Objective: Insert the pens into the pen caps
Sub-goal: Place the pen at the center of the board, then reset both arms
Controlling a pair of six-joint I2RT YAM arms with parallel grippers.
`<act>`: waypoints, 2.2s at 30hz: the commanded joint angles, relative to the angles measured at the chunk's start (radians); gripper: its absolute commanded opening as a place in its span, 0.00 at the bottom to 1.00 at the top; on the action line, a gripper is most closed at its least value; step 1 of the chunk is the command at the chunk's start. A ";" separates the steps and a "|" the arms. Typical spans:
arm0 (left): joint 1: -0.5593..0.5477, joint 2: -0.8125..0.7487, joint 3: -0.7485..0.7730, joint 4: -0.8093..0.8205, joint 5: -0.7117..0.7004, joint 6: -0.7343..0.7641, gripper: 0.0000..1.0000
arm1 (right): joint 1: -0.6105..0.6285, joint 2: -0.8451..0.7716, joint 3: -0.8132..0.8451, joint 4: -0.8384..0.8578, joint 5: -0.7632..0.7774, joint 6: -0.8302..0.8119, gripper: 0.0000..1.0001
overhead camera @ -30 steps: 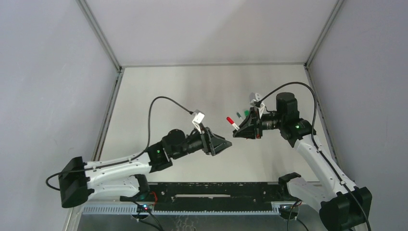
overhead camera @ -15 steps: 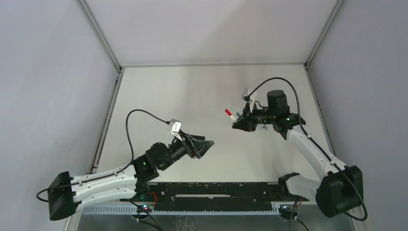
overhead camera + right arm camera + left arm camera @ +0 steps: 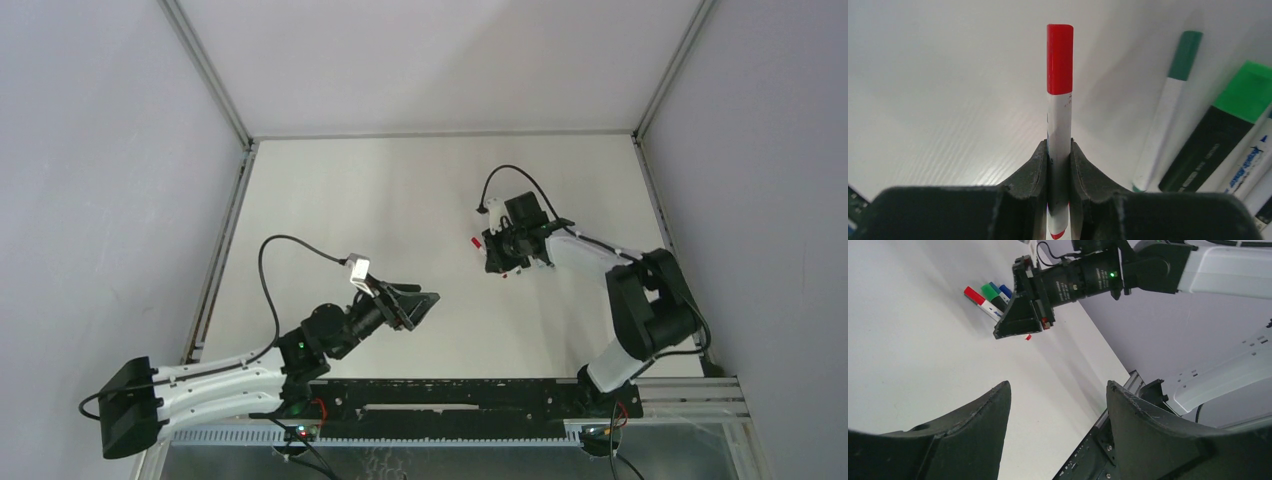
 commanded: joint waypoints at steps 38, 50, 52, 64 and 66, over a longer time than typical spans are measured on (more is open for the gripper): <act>0.003 -0.026 -0.020 0.053 -0.020 -0.013 0.73 | 0.006 0.158 0.165 -0.142 0.243 0.006 0.31; 0.008 -0.049 -0.004 0.044 -0.007 0.008 0.74 | -0.023 0.100 0.187 -0.165 0.242 -0.015 0.33; 0.018 -0.054 0.021 0.020 0.004 0.025 0.75 | -0.044 0.064 0.194 -0.181 0.211 -0.033 0.34; 0.429 -0.070 0.168 -0.170 0.300 -0.017 0.76 | -0.270 -0.311 0.222 -0.285 -0.023 -0.293 0.58; 0.534 -0.103 0.194 -0.229 0.360 -0.045 0.79 | -0.300 -0.374 0.222 -0.262 0.001 -0.309 0.70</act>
